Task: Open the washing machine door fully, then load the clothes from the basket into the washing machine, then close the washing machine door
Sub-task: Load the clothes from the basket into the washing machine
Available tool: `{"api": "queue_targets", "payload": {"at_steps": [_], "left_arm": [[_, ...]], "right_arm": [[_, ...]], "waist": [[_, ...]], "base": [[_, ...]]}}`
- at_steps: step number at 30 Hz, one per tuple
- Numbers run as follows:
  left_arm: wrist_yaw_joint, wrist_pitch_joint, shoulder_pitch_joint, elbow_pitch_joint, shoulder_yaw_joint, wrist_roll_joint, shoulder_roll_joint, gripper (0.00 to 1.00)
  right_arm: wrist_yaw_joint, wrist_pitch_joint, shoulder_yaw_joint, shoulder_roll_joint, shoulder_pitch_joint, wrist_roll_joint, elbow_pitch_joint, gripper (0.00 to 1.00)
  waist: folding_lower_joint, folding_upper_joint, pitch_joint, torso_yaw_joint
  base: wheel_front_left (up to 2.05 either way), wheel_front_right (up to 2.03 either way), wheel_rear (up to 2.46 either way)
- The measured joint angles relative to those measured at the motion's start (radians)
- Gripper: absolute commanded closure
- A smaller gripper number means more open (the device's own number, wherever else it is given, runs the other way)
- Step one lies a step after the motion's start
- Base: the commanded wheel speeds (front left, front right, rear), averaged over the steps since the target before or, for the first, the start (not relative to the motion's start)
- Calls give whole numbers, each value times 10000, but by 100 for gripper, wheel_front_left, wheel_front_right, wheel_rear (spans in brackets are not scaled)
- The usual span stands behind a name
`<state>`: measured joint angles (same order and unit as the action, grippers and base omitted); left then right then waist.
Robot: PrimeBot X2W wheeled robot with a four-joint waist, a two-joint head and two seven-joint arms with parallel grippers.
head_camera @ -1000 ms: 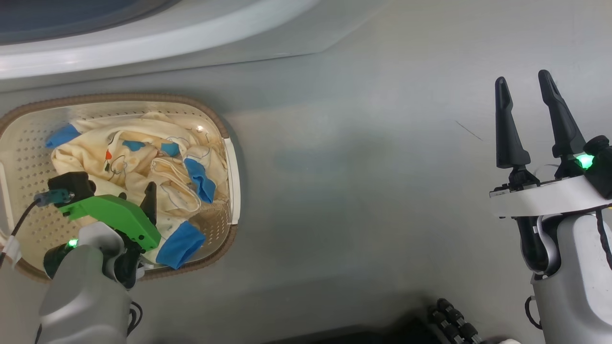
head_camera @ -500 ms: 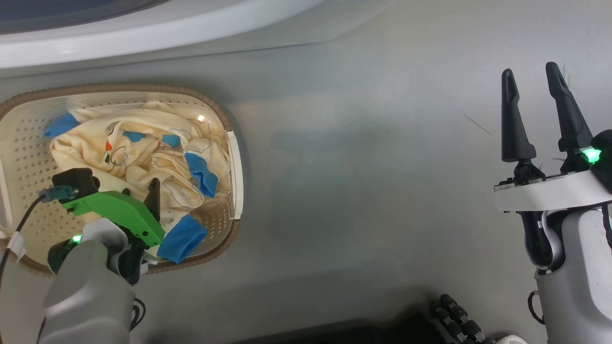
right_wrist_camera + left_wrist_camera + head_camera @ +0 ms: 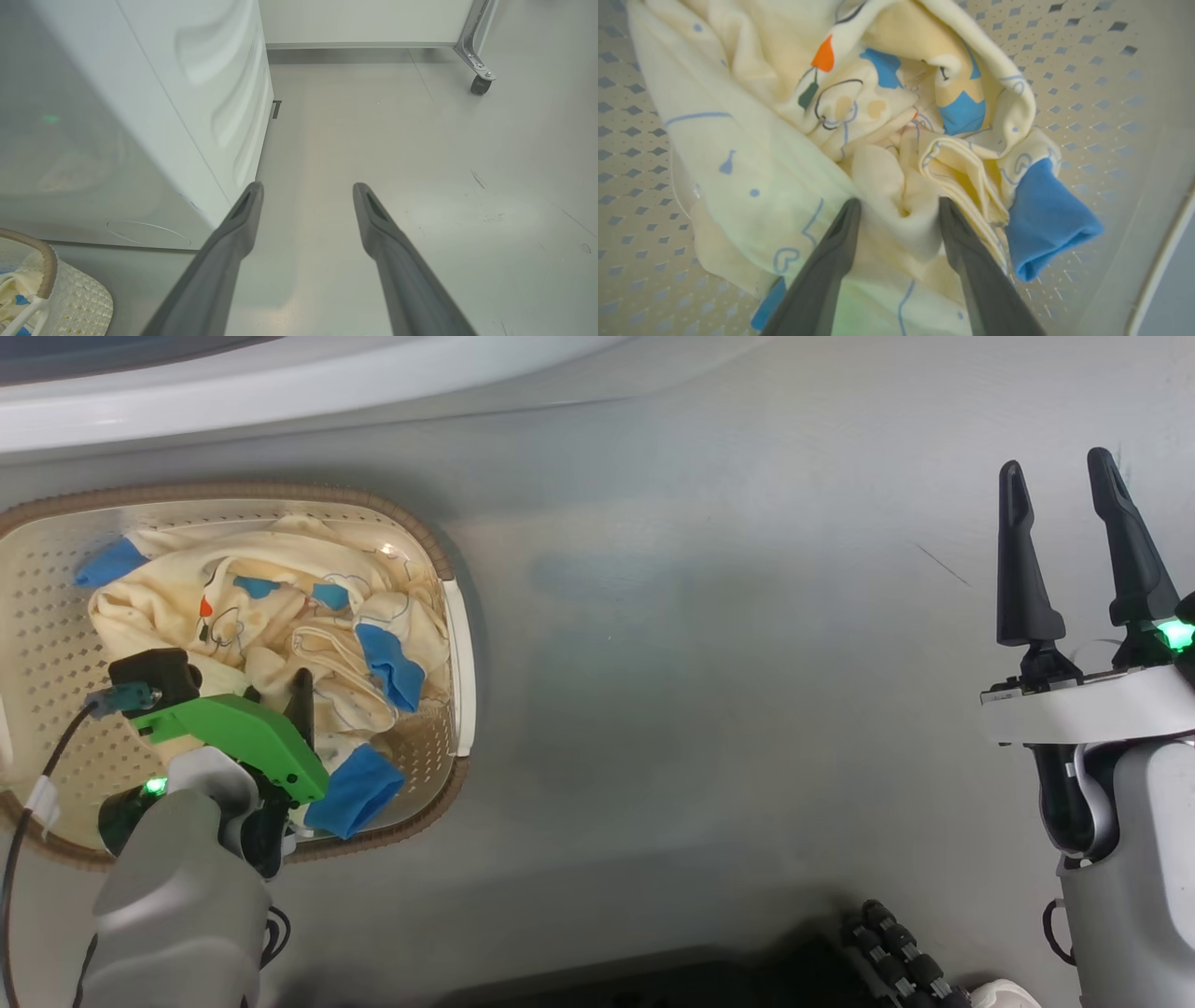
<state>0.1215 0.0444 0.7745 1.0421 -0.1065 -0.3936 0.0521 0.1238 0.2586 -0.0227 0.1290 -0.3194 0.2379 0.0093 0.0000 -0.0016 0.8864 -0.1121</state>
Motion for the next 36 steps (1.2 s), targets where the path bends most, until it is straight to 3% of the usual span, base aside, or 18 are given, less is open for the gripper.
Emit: {"api": "queue_targets", "payload": {"at_steps": [1, 2, 3, 17, 26, 36], "left_arm": [[0, -67, 12, 25, -29, 4, -8, 61], [0, -113, 24, 56, -77, 31, -13, 77], [0, -169, 38, 98, -134, 79, -25, 99], [2, -1392, -10, 600, -441, 88, -184, 100], [2, -2598, -621, 646, -552, 65, -222, 100], [4, -2855, -1396, 251, -903, -119, -263, 100]], "right_arm": [[0, 0, 17, 10, -1, -4, 0, 0], [0, 0, 31, 23, -4, -8, 0, 0], [0, 0, 59, 35, -8, -8, 4, 0], [0, 0, 165, 44, -52, -12, 389, 0], [0, 0, 286, 21, 1, -12, 757, 0], [0, 0, 303, 8, 557, -8, 1080, 0]], "waist": [[0, 0, 9, 9], [0, 0, 16, 20], [0, 0, 16, 34], [0, 0, -655, 327], [-1, 0, -1672, 623], [0, 0, -3028, 1048]], "base": [[0, 0, 0], [0, 0, 0], [0, 0, 0], [0, 0, 0], [0, 0, 0], [0, 0, 0]]}}
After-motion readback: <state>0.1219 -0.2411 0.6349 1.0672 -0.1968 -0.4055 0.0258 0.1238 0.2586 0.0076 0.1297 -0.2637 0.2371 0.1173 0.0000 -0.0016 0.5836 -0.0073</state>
